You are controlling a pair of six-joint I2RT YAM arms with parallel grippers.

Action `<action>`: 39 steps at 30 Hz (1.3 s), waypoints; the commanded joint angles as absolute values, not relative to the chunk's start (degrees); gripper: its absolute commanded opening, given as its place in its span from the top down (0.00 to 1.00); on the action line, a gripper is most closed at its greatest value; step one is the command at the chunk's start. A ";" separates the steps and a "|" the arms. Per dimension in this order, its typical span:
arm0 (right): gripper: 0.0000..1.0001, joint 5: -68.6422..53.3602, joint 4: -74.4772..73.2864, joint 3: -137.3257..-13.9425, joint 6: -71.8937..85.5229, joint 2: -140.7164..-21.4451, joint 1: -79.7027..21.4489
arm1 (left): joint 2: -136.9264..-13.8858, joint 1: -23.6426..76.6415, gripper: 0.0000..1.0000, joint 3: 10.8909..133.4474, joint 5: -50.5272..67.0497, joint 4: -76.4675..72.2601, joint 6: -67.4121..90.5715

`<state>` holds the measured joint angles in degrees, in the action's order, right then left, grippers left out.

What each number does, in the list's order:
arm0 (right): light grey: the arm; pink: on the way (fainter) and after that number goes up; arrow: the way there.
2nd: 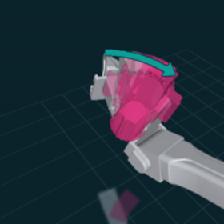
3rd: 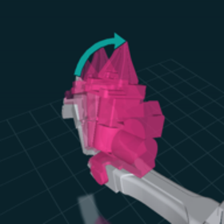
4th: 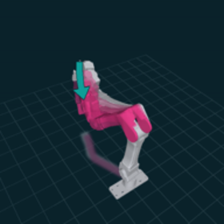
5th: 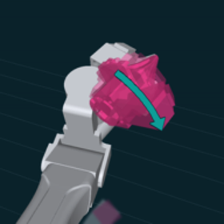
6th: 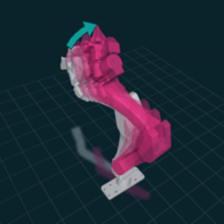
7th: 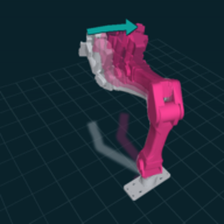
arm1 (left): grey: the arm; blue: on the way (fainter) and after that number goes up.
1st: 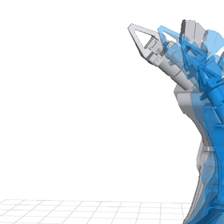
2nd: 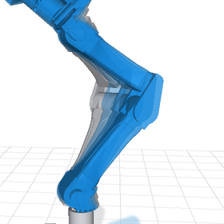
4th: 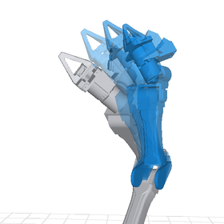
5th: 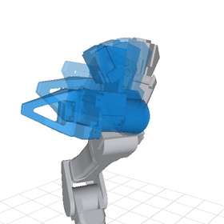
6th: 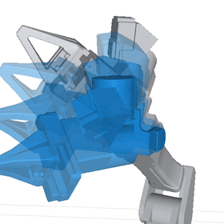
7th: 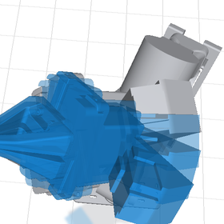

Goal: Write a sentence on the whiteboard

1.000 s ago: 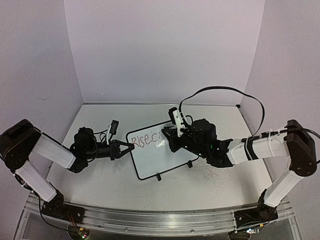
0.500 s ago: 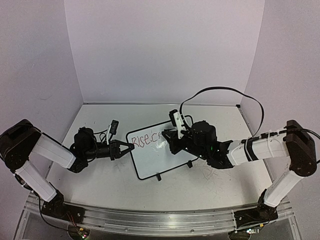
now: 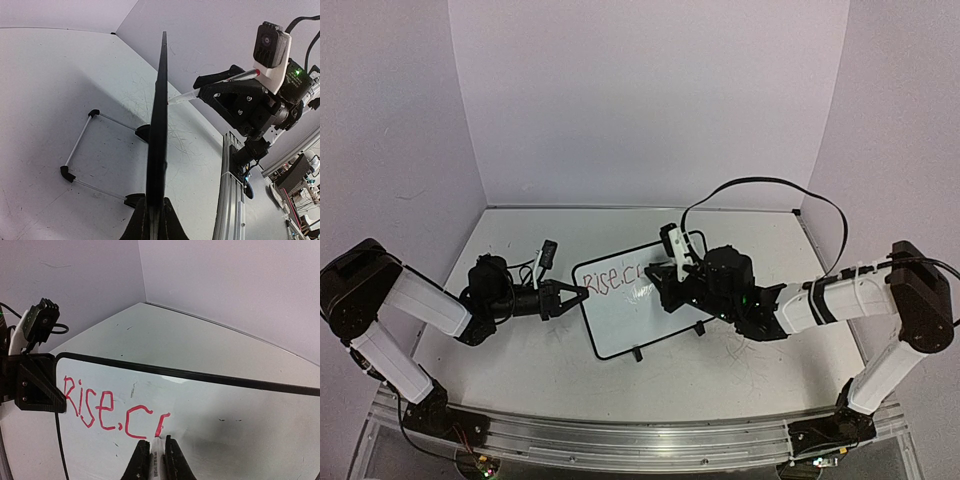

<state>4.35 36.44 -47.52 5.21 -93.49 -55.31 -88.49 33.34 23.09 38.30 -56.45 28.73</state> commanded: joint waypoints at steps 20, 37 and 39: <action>1.00 11.21 36.97 -50.33 4.40 -93.06 -54.45 | -88.93 33.52 1.00 22.82 38.55 -56.82 28.30; 1.00 7.05 36.91 -51.79 5.76 -96.03 -54.53 | -88.99 33.49 1.00 22.83 38.46 -56.79 28.05; 1.00 6.49 36.88 -51.71 6.06 -96.13 -54.61 | -89.01 33.51 1.00 22.83 38.41 -56.84 28.04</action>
